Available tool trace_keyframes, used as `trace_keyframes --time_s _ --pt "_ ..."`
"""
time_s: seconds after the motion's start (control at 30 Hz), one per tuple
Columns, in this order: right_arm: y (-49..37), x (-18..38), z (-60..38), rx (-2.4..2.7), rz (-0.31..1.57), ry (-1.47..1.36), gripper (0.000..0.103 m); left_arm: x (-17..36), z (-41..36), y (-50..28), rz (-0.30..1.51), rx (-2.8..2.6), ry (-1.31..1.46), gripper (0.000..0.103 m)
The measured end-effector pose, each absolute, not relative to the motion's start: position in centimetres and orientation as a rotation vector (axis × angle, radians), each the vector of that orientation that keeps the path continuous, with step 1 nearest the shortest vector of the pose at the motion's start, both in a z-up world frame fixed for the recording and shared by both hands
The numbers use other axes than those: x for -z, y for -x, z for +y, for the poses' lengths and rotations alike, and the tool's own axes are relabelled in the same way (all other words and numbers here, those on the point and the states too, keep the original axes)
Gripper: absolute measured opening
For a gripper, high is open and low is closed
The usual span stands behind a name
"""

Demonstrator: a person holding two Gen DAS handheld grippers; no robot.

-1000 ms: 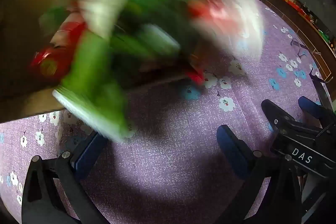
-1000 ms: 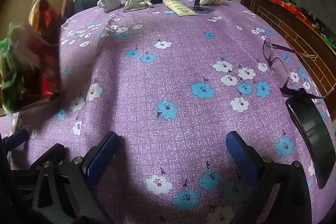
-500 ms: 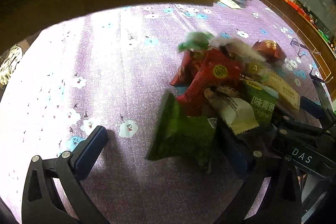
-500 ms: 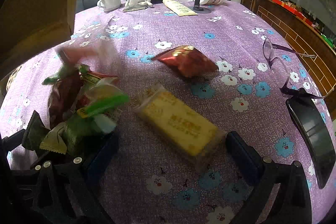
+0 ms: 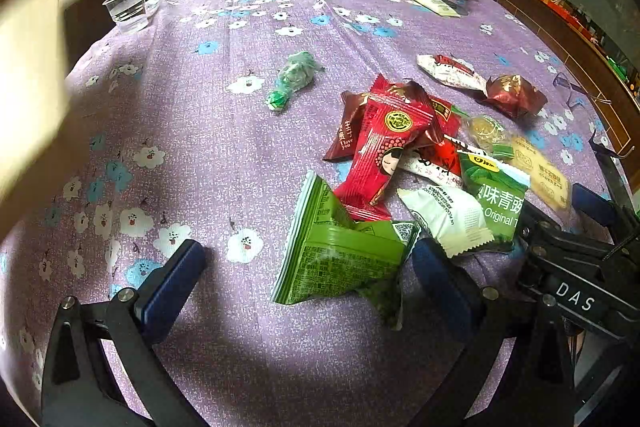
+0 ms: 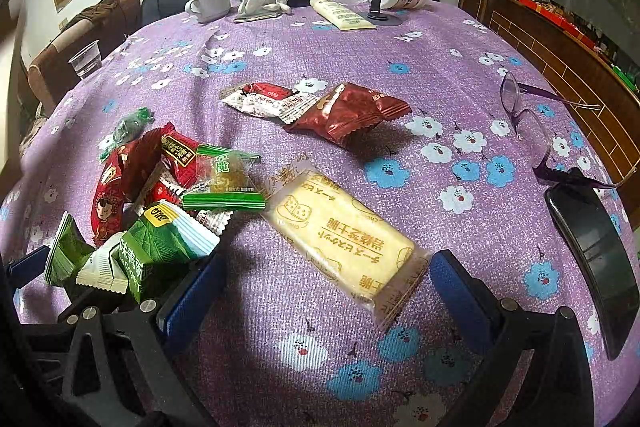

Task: Organize snacks
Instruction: 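Tip the snack packets out of the cardboard box onto the table, then grasp the green snack bag with the left gripper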

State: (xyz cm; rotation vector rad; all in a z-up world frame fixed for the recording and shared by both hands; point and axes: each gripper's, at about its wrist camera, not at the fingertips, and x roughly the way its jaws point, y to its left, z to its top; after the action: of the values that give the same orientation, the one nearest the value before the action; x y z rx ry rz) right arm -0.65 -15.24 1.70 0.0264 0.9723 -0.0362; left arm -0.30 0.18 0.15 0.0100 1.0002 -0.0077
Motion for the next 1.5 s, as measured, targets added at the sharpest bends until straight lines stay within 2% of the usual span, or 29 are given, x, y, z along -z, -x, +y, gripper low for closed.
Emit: trace_keyframes --time_s 0.83,1.1,1.27,1.33,1.43,1.5 --pt "0.7 -1.7 -15.9 -0.087 1.017 0.02 0.103 -0.2 0.0 0.2 1.001 0.007 -0.01 0.103" --pt "2.1 -2.2 -17.1 -0.164 0.964 -0.084 0.103 -0.5 1.0 1.5 1.065 0.107 -0.032 0.103" --pt "2.6 -2.8 -18.3 -0.204 0.964 -0.207 0.103 -1.9 2.6 5.0 1.018 0.16 0.001 0.103" --pt "2.7 -3.0 -18.3 -0.231 0.973 -0.235 0.101 -2.5 3.2 5.8 0.985 0.172 0.002 0.101" --pt "2.8 -3.7 -18.3 -0.269 0.974 -0.268 0.093 -3.0 3.8 5.8 0.964 0.173 0.031 0.089" --pt "3.0 -4.5 -18.4 -0.259 0.949 -0.255 0.09 -3.0 4.0 5.1 0.975 0.196 0.077 0.077"
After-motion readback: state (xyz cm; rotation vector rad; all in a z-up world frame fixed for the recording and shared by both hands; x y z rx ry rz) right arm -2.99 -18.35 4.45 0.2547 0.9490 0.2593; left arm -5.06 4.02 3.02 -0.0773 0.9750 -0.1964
